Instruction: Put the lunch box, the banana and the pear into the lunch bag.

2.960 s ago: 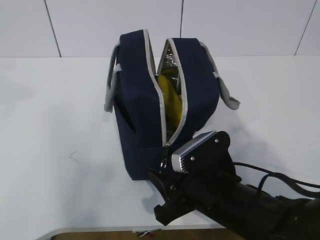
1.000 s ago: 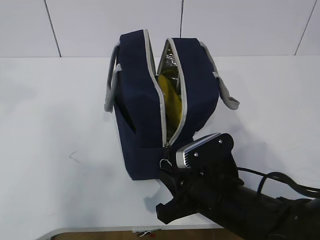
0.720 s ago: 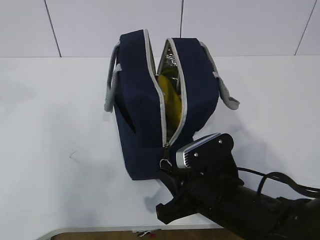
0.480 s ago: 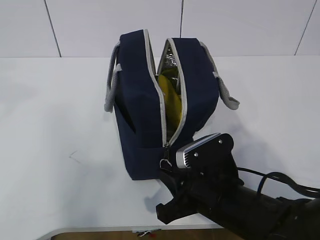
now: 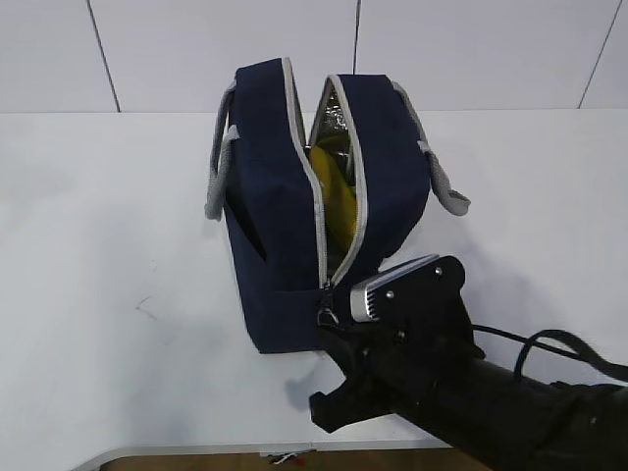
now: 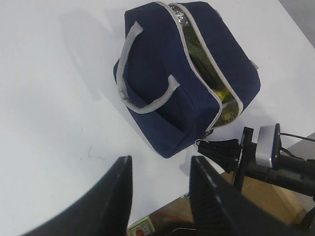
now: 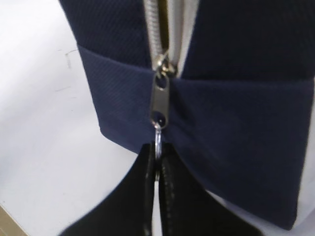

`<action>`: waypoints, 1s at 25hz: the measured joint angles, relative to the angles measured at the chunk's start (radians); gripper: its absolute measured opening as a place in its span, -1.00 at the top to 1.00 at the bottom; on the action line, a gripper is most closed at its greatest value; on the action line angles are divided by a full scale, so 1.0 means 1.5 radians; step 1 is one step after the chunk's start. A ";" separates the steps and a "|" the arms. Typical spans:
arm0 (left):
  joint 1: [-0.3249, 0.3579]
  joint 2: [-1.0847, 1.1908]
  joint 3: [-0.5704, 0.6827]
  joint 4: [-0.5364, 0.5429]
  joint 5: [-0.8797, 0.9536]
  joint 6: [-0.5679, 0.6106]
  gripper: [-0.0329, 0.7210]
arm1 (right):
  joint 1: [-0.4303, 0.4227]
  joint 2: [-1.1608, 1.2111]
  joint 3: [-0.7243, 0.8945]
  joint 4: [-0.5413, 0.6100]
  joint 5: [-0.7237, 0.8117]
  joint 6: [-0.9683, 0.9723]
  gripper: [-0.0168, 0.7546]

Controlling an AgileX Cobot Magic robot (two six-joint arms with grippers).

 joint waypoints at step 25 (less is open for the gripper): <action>0.000 0.000 0.044 0.000 0.000 0.000 0.21 | 0.000 -0.282 -0.159 -0.005 0.598 0.000 0.92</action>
